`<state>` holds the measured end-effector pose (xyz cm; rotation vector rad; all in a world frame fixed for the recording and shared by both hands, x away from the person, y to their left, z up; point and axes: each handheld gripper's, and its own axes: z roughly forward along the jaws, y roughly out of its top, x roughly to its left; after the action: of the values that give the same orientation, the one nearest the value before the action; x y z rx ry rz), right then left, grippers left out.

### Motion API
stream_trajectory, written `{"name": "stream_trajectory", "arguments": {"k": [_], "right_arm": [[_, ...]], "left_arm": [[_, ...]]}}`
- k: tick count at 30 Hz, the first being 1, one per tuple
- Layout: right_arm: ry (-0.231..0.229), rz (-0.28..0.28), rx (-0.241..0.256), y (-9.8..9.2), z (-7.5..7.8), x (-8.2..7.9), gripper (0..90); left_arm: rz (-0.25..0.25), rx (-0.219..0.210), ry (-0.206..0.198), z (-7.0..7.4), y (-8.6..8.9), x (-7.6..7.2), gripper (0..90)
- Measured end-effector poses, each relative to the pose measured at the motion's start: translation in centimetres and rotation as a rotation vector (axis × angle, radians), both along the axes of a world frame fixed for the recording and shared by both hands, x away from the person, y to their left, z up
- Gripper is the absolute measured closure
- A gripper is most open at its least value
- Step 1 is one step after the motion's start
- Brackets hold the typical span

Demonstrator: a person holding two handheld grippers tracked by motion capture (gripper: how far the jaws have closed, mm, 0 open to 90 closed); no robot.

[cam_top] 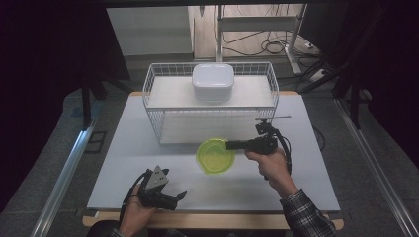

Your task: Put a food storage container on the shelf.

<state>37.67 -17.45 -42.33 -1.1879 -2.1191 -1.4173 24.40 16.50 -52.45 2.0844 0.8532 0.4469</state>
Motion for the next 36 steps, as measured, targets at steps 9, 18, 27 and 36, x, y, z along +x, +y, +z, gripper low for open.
{"name": "stream_trajectory", "arguments": {"k": [9, 18, 27, 36], "right_arm": [[-0.049, -0.005, 0.006, 0.1, 3.3, 0.3, 81.9], [-0.069, -0.014, 0.039, 0.2, 6.2, 0.8, 81.9], [-0.103, -0.044, 0.073, -0.2, 9.7, 1.7, 81.9], [-0.151, -0.088, 0.096, 0.1, 13.5, 2.9, 81.9]], "left_arm": [[-0.001, 0.003, -0.001, 0.0, 0.0, 0.0, 4.0], [0.005, -0.007, 0.000, 0.0, 0.1, 0.0, 3.6], [-0.001, -0.008, 0.003, 0.0, 0.0, 0.0, 3.6], [-0.001, -0.015, 0.009, 0.0, 0.0, 0.0, 3.6]]}}
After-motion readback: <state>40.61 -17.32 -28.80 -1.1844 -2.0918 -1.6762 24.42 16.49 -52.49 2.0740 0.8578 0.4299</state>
